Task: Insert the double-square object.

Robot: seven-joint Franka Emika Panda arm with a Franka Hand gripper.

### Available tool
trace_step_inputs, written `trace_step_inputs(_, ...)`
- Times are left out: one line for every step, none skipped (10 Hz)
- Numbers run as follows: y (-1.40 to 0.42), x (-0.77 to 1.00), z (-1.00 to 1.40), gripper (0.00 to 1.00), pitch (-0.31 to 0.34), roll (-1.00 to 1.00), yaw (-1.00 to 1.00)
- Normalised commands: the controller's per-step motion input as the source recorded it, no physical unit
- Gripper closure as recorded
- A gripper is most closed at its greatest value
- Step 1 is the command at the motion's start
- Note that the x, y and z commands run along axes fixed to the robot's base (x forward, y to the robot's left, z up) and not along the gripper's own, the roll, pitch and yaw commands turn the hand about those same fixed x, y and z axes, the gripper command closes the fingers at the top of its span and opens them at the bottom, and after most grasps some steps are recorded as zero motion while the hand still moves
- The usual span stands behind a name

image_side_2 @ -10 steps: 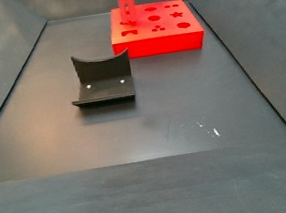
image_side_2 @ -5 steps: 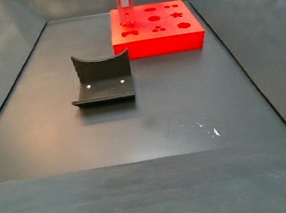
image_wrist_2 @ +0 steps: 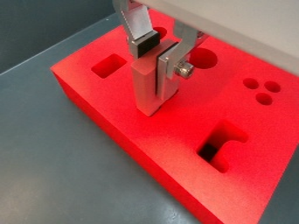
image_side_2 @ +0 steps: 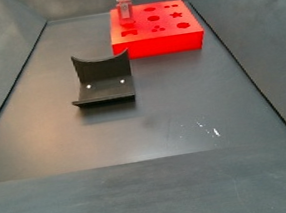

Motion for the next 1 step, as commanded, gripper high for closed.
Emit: trace_step_inputs(0.0, 0.0, 0.0, 1.0, 0.0, 0.0, 0.0)
